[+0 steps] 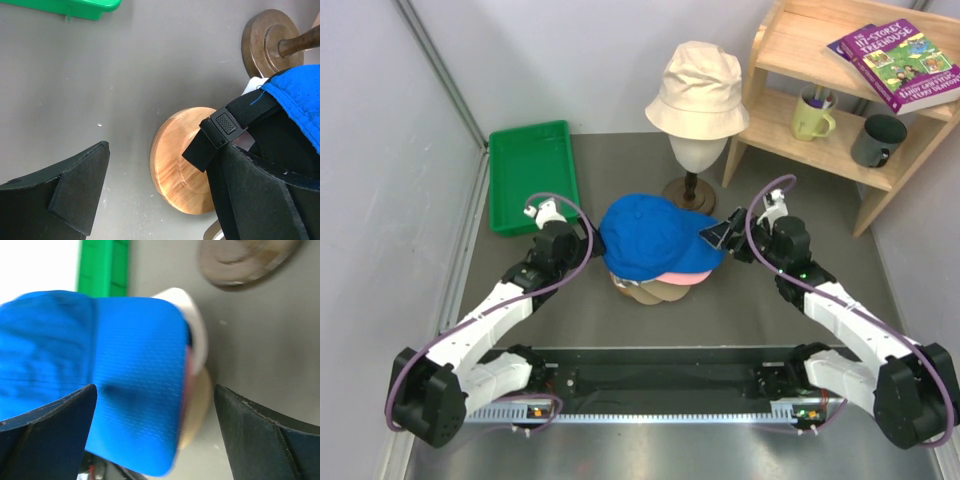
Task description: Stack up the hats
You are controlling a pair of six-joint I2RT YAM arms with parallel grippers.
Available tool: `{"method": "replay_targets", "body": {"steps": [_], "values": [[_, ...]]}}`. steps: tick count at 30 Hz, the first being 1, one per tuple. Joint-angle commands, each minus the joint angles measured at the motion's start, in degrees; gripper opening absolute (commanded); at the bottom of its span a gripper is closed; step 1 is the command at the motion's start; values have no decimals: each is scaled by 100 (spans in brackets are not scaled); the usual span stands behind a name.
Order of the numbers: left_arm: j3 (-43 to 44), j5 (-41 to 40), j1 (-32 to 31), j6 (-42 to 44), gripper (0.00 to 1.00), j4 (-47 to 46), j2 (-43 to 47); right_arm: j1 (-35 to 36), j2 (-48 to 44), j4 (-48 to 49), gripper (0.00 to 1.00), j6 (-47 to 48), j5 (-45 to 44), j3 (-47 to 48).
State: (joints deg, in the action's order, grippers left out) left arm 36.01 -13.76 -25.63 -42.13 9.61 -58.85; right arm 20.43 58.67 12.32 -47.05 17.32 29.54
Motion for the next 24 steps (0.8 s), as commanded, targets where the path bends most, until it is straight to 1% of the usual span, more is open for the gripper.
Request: {"method": "replay_targets", "body": {"steps": [1,6,10,14,17,20,21,22,24], "values": [[99,-215,23,117,97,366,58,-56,-234,-915,100,512,-816,307],[292,-215,23,196,99,533,163,-65,-278,-1512,100,688,-1310,438],[564,-232,23,363,99,744,356,-65,-470,-1583,100,741,-1564,404],[863,-469,23,460,99,1121,637,-91,-848,-1635,100,776,-1697,430],[1021,-829,23,521,99,1394,848,-135,-1156,-1776,100,864,-2074,465],[1153,-1452,23,513,99,1859,954,-162,-1472,-1961,100,1048,-2513,483],[1215,-1663,49,426,99,2348,928,-179,-1560,-2135,100,1153,-2645,491],[1285,-2048,75,190,99,2596,893,-171,-1726,-2215,100,1224,-2933,517],[1452,-2244,128,39,99,3019,805,-171,-1903,-2443,100,1416,-3225,535]]}}
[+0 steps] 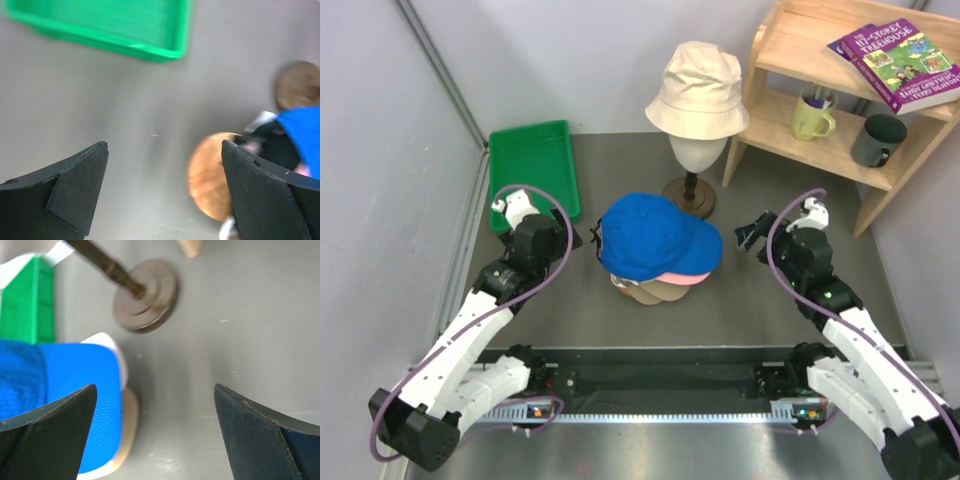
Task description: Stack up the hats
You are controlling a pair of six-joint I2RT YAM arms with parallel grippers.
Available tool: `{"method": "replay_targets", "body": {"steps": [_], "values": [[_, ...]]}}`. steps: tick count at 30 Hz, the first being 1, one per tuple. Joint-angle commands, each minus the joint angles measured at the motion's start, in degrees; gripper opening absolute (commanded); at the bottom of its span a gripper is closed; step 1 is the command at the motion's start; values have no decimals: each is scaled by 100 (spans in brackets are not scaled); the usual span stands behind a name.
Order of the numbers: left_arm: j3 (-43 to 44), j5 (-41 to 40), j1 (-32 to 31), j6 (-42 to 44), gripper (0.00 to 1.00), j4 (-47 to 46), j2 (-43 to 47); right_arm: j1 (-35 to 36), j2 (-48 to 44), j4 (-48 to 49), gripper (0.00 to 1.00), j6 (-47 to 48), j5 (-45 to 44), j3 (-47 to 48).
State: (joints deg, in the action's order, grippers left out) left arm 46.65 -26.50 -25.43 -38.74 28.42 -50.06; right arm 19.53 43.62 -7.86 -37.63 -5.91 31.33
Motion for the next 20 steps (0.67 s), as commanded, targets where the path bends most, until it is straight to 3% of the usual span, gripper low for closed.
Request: {"method": "replay_targets", "body": {"steps": [1,9,20], "values": [[406,-1023,108,-318,99,1287,-74,-90,-572,-488,100,554,-1155,365],[265,-988,108,-152,99,1358,374,-90,-1223,-814,100,1011,-2036,286],[327,-1217,108,16,99,1535,489,-90,-1320,-752,100,1012,-2054,215]]}}
